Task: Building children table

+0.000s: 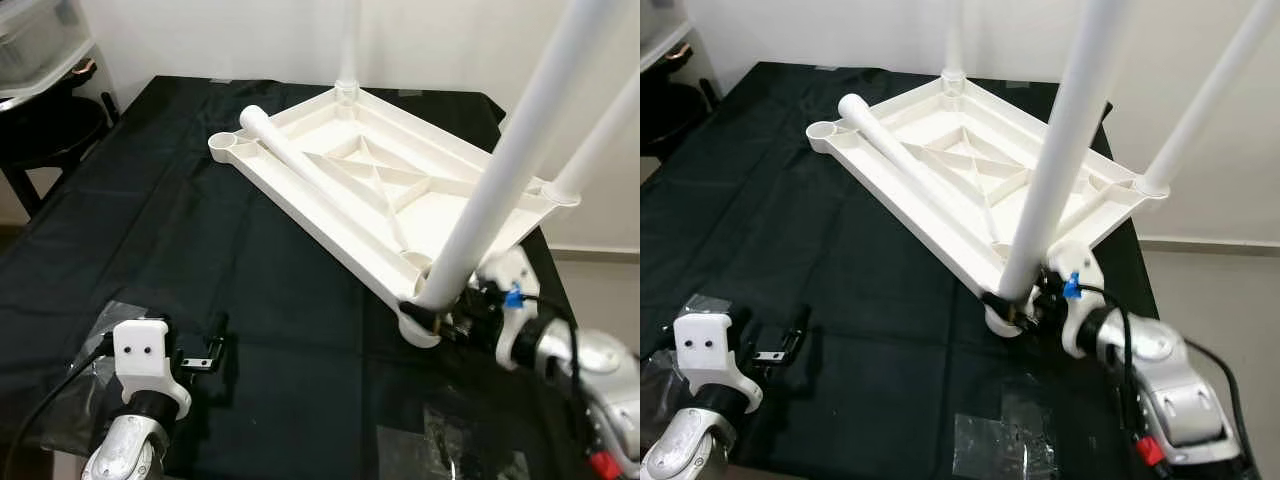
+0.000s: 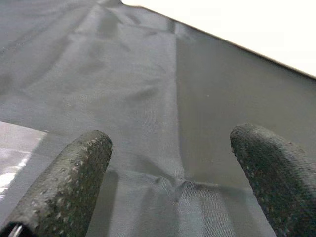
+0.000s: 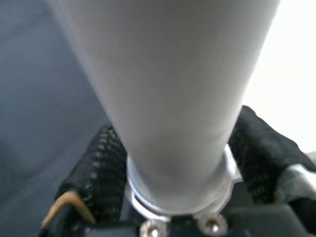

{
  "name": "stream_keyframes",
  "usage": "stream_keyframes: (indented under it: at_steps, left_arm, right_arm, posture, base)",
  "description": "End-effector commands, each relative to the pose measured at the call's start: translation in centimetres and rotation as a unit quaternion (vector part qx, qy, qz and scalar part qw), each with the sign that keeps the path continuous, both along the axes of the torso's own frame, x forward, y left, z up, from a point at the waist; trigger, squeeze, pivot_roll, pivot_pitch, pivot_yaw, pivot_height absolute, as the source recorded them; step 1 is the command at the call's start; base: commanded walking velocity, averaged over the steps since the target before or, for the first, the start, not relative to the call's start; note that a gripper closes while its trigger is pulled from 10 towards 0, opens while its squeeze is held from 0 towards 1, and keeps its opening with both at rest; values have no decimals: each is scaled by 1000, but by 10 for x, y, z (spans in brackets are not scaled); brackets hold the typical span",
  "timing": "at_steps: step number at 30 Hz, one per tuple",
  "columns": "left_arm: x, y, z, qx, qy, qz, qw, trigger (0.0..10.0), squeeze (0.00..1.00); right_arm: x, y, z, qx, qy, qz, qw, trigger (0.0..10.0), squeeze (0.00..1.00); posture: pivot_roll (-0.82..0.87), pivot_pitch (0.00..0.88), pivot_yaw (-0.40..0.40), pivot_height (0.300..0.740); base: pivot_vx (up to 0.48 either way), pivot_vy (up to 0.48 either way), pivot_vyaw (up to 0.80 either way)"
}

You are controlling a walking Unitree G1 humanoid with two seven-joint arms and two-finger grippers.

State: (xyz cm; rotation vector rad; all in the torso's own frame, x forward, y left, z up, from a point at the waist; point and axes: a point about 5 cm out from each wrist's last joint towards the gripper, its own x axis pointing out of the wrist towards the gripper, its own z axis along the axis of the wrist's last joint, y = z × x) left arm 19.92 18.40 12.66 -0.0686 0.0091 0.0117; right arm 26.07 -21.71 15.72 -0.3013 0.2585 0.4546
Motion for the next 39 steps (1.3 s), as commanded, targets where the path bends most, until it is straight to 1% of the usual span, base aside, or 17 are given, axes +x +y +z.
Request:
stream_keyframes:
  at_steps: [1,4,8,11,14,16,18,20,25,26,27,28,29,30,36,37,39]
  left_arm:
    - [-2,2,-4,-2,12,1,1000,10000,0]
    - [-2,1,-4,-4,11,-1,1000,10000,0]
    - [-2,0,-4,-4,11,-1,1000,10000,0]
    - [-2,0,-3,-5,10,-1,1000,10000,0]
    - [-2,0,-3,-6,10,-1,1000,10000,0]
    - [-2,1,-3,-5,10,-1,1000,10000,0]
    - [-2,2,-3,-4,10,-1,1000,10000,0]
    - [-2,2,-3,-4,11,-2,1000,10000,0]
    - [-1,2,-3,-4,11,-3,1000,10000,0]
    - [-1,2,-3,-4,12,-3,1000,10000,0]
    - [-1,2,-3,-4,12,-3,1000,10000,0]
    - [-1,2,-3,-5,12,-3,1000,10000,0]
    - [-1,2,-3,-5,12,-3,1000,10000,0]
    - [-1,1,-3,-6,11,-4,1000,10000,0]
    - [-2,0,-2,-6,10,-4,1000,10000,0]
    - [-4,-2,0,-3,7,-5,1000,10000,0]
    - [-4,-2,1,-2,5,-5,1000,10000,0]
  right_arm:
    - [-2,-30,-13,-49,18,-141,989,10000,1000]
    - [-5,-41,-10,-71,-14,-225,972,10000,1000]
    - [-8,-44,-8,-74,-31,-263,961,10000,1000]
    - [-17,-15,-13,-29,-20,-210,977,10000,1000]
    - [-20,-8,-15,-17,-13,-193,981,10000,1000]
    - [-28,-5,-21,9,16,-200,980,10000,1000]
    - [-51,1,-35,81,96,-234,964,10000,1000]
    - [-62,12,-35,130,133,-203,961,10000,1000]
    - [-67,31,-21,175,139,-115,968,10000,949]
    - [-67,41,-11,196,126,-66,970,10000,306]
    - [-67,41,-11,196,126,-66,970,10000,306]
    - [-67,57,1,209,108,13,972,10000,0]
    - [-67,57,1,209,108,13,972,10000,0]
    - [-70,77,15,216,100,114,964,10000,0]
    - [-54,92,17,178,81,166,967,10000,0]
    - [-2,101,15,99,13,153,983,10000,0]
    - [14,105,16,65,-8,154,986,10000,0]
  posture:
    - [-30,191,-35,740]
    - [-31,192,-36,740]
    - [-31,192,-36,740]
    - [-35,195,-37,740]
    - [-35,195,-37,740]
    - [-35,198,-38,740]
    - [-40,200,-37,740]
    - [-44,202,-35,740]
    - [-45,202,-34,740]
    - [-45,202,-34,740]
    - [-45,202,-34,740]
    - [-49,200,-34,740]
    - [-49,200,-34,740]
    - [-42,200,-36,740]
    - [-37,202,-34,740]
    - [-9,214,-36,740]
    - [-9,214,-36,740]
  base:
    - [0,0,0]
    - [0,0,0]
    - [0,0,0]
    - [0,0,0]
    - [0,0,0]
    - [0,0,0]
    - [0,0,0]
    - [0,0,0]
    - [0,0,0]
    - [0,0,0]
    - [0,0,0]
    - [0,0,0]
    - [0,0,0]
    - [0,0,0]
    - [0,0,0]
    - [0,0,0]
    - [0,0,0]
